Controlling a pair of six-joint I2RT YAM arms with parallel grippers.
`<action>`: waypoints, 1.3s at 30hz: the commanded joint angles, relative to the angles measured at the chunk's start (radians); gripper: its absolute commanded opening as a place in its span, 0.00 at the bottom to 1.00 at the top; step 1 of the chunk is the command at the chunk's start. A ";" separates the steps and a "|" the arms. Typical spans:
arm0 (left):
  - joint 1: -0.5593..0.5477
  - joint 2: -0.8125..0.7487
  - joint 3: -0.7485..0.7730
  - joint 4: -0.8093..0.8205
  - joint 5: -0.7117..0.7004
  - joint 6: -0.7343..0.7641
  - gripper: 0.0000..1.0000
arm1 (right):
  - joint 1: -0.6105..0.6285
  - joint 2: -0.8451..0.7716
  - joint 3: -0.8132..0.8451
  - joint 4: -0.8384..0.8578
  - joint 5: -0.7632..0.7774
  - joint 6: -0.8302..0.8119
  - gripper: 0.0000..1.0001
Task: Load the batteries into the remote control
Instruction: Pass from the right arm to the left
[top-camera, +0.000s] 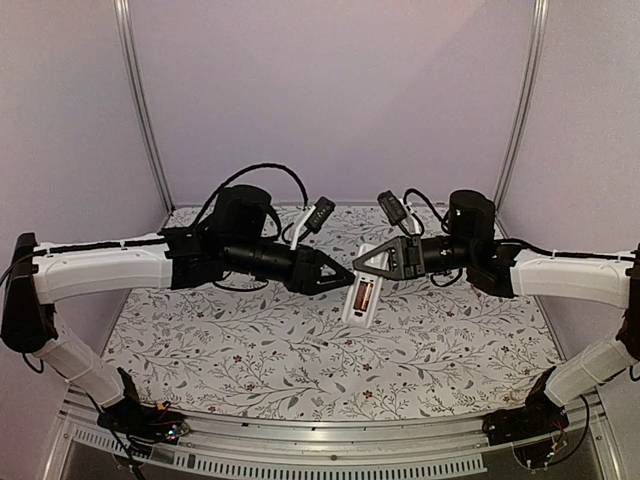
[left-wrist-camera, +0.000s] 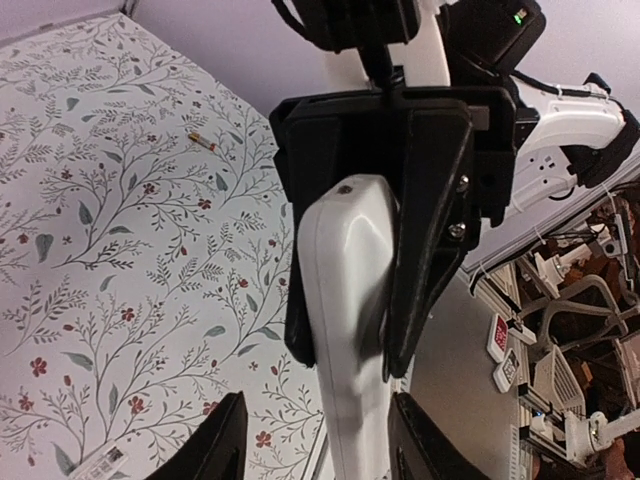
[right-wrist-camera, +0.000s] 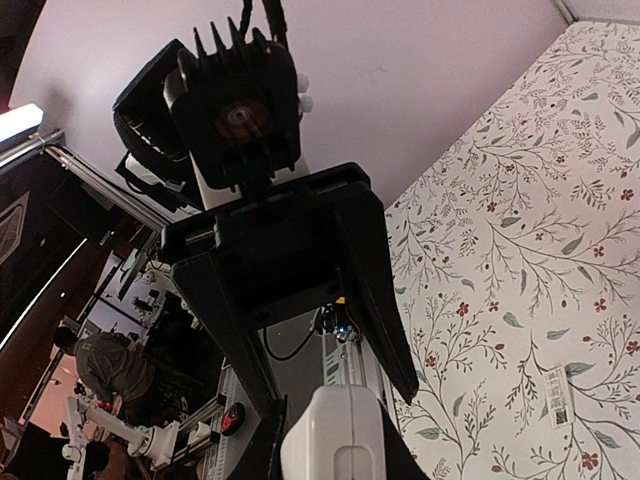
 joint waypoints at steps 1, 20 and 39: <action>-0.001 0.026 -0.019 0.107 0.098 -0.053 0.49 | 0.017 0.005 0.040 0.030 -0.051 -0.029 0.00; -0.007 0.062 -0.040 0.208 0.154 -0.121 0.25 | 0.033 0.030 0.073 0.032 -0.060 -0.033 0.03; 0.033 0.036 -0.101 0.285 0.128 -0.174 0.01 | -0.192 -0.065 0.022 -0.133 0.082 -0.013 0.69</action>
